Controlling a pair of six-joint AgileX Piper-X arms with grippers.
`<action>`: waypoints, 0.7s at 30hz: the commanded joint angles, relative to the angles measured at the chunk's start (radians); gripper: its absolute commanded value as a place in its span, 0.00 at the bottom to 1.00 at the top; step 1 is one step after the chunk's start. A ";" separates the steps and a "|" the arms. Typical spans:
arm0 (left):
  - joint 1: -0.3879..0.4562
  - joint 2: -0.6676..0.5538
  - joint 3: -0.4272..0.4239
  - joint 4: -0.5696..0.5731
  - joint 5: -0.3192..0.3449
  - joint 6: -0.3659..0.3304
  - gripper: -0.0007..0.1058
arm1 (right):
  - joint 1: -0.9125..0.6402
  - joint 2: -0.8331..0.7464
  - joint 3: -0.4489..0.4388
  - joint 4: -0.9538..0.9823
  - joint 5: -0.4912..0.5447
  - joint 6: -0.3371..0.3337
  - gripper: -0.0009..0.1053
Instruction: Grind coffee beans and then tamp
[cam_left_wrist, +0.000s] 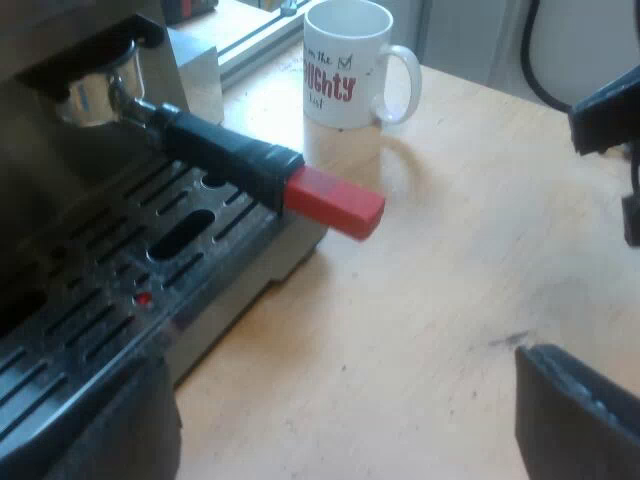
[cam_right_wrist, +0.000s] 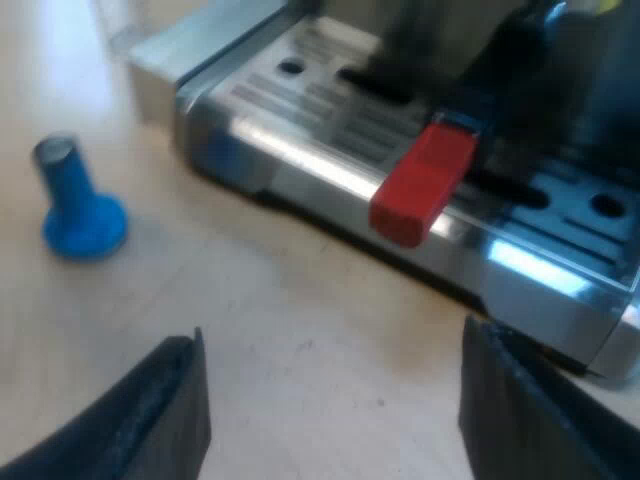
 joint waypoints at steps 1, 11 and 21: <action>-0.005 0.000 0.033 -0.025 0.003 0.005 0.68 | 0.010 0.034 0.002 -0.044 0.074 0.018 0.49; -0.005 0.002 0.129 -0.083 0.045 0.005 0.68 | -0.039 0.263 0.001 -0.201 0.120 0.091 0.40; -0.005 0.002 0.144 -0.090 0.124 0.005 0.68 | -0.115 0.373 0.001 -0.346 0.118 0.091 0.22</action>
